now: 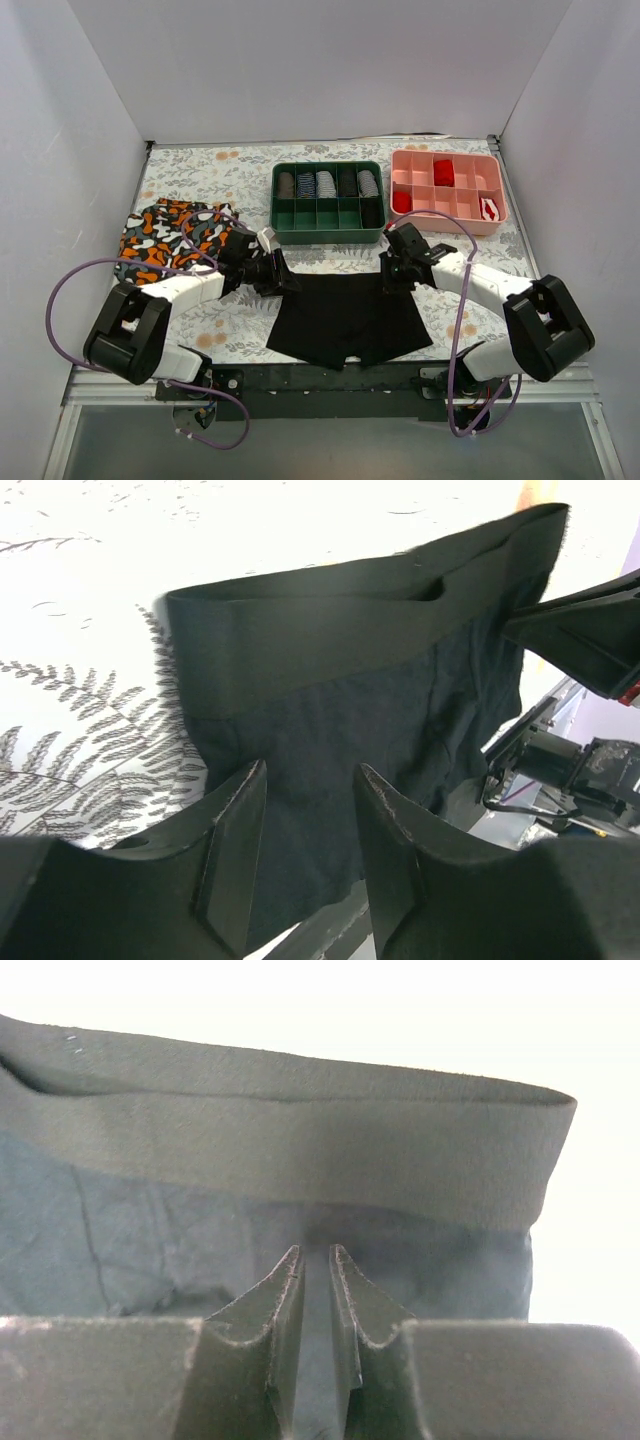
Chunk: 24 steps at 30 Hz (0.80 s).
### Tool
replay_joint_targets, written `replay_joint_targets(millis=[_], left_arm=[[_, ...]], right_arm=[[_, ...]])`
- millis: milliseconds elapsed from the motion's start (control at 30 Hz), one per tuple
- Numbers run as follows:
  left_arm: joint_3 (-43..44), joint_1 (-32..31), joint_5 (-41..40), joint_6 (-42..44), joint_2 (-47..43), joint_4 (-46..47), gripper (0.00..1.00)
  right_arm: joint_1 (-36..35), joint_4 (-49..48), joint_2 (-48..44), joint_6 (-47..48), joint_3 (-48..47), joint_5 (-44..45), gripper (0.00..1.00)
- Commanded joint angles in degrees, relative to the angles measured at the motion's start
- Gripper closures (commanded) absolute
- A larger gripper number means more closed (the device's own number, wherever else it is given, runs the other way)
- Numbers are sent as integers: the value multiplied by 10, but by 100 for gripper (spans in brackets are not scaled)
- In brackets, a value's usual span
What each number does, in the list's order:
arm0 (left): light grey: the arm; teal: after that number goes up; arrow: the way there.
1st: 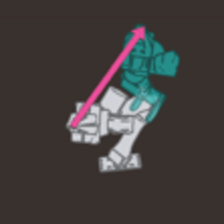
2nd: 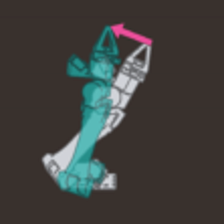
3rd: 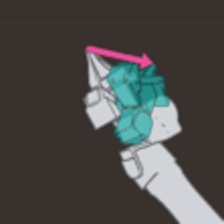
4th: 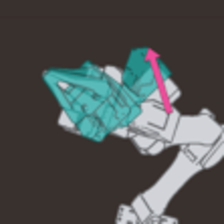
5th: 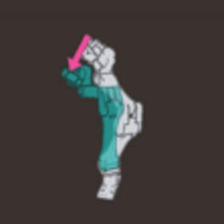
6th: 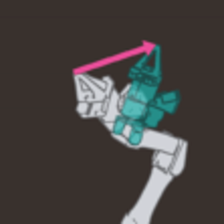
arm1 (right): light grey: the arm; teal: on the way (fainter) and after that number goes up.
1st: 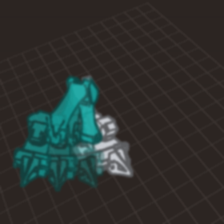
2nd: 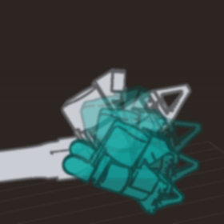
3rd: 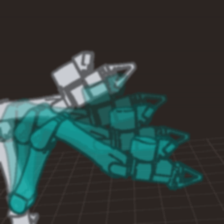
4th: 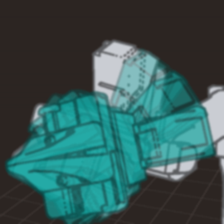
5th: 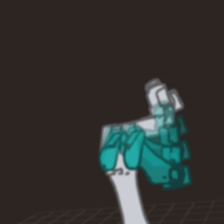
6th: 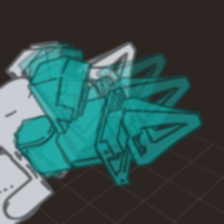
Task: Roll the underwear
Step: Flatten out the underwear at the center of the board.
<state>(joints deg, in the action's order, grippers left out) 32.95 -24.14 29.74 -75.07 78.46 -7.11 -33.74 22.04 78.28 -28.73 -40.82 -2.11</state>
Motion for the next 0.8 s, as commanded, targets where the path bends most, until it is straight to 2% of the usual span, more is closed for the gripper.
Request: replay_joint_targets(millis=[0,167,400,567,767], left_arm=[[-5,-3,-21,-11,22,4,62],[4,-3,-109,-25,72,-68,68],[12,-3,-176,-39,65,-105,69],[58,5,-240,-32,58,-146,67],[99,58,-243,-8,90,-158,67]], right_arm=[[9,-20,26,17,-26,3,77],[31,-32,53,3,-12,18,77],[46,-69,85,15,-15,-18,77],[46,-75,124,27,-51,-75,78],[46,-81,162,32,-88,-113,77]])
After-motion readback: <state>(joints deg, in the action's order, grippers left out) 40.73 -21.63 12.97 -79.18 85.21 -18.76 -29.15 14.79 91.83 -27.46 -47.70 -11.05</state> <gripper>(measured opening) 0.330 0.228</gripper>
